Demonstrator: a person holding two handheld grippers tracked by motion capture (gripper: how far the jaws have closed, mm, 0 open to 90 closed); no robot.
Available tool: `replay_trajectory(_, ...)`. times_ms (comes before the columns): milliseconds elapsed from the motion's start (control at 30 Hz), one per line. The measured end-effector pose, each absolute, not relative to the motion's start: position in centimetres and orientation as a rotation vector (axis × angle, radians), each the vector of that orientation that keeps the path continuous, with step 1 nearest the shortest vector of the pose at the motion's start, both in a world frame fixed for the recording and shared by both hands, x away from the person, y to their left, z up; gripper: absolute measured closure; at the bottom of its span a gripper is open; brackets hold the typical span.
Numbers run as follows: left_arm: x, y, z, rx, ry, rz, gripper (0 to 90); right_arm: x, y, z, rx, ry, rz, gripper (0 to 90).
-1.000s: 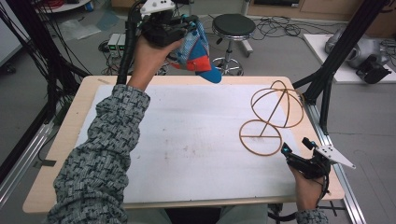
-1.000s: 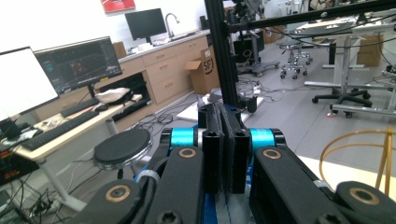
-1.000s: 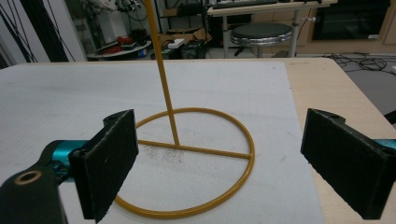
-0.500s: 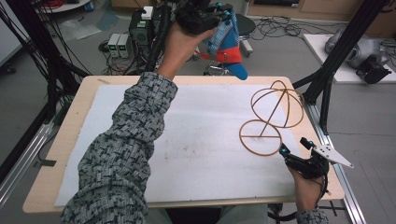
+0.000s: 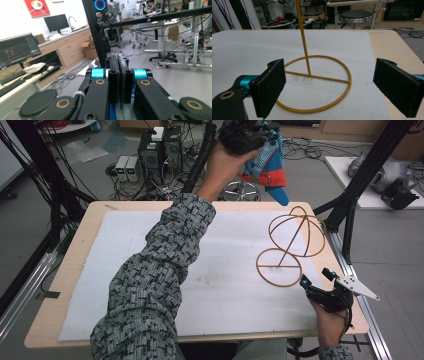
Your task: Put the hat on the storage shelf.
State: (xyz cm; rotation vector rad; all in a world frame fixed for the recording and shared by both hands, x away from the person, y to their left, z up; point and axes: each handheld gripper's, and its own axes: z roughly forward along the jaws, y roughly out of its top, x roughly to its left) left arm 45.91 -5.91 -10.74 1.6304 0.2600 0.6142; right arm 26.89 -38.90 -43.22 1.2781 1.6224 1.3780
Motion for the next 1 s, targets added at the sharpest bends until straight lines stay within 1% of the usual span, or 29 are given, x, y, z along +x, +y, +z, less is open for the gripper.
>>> replay_trajectory(133,45.7,-6.7,-10.5,1.627,0.245,0.608,87.5,26.9,-39.0,-43.3,1.274,1.618,1.375,10.3)
replay_trajectory(267,45.2,-7.8,-10.1,1.596,0.226,0.570,87.5,26.9,-38.9,-43.2,1.284,1.622,1.377,10.3)
replay_trajectory(600,44.6,-8.6,-10.6,1.618,0.204,0.498,87.5,26.9,-38.8,-43.2,1.266,1.634,1.371,10.3)
replay_trajectory(800,44.3,-8.9,-11.0,1.654,0.184,0.469,87.5,27.0,-38.8,-43.2,1.267,1.635,1.369,10.3)
replay_trajectory(900,44.2,-9.0,-11.4,1.700,0.164,0.477,87.5,26.9,-38.8,-43.2,1.268,1.634,1.371,10.3)
replay_trajectory(1000,44.0,-9.2,-12.3,1.747,0.149,0.455,87.5,26.9,-38.8,-43.2,1.266,1.633,1.369,10.3)
